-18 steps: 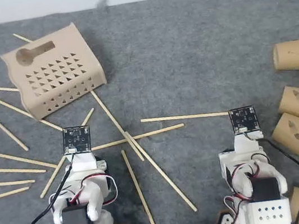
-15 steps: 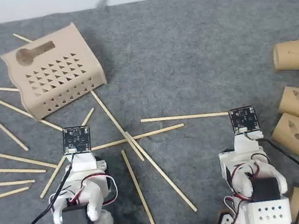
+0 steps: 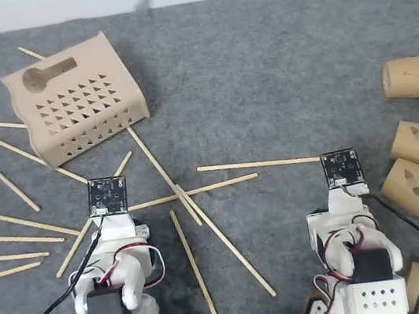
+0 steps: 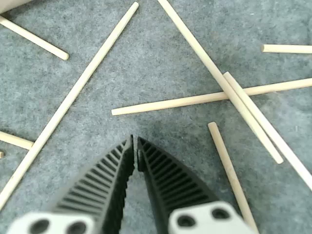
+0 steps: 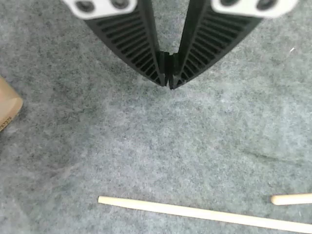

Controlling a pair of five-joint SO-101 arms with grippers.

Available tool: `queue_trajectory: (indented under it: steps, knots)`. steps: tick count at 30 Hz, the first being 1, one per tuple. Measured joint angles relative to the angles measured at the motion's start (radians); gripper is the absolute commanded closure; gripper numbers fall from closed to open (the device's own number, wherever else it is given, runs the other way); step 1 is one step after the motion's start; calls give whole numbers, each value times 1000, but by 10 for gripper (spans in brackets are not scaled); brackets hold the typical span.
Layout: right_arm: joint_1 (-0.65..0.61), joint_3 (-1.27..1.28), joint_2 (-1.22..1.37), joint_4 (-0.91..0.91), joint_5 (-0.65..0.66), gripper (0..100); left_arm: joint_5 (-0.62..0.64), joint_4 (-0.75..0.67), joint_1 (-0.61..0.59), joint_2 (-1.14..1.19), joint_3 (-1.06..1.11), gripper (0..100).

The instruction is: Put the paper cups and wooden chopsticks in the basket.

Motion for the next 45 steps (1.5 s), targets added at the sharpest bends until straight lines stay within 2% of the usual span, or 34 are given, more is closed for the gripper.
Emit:
queue_trajectory:
  steps: [35,45]
  knots:
    - [0,0,0,0,0,991,0,0,8,0,0,988]
    - [5,0,0,0,0,990,0,-104,6,0,-64,987]
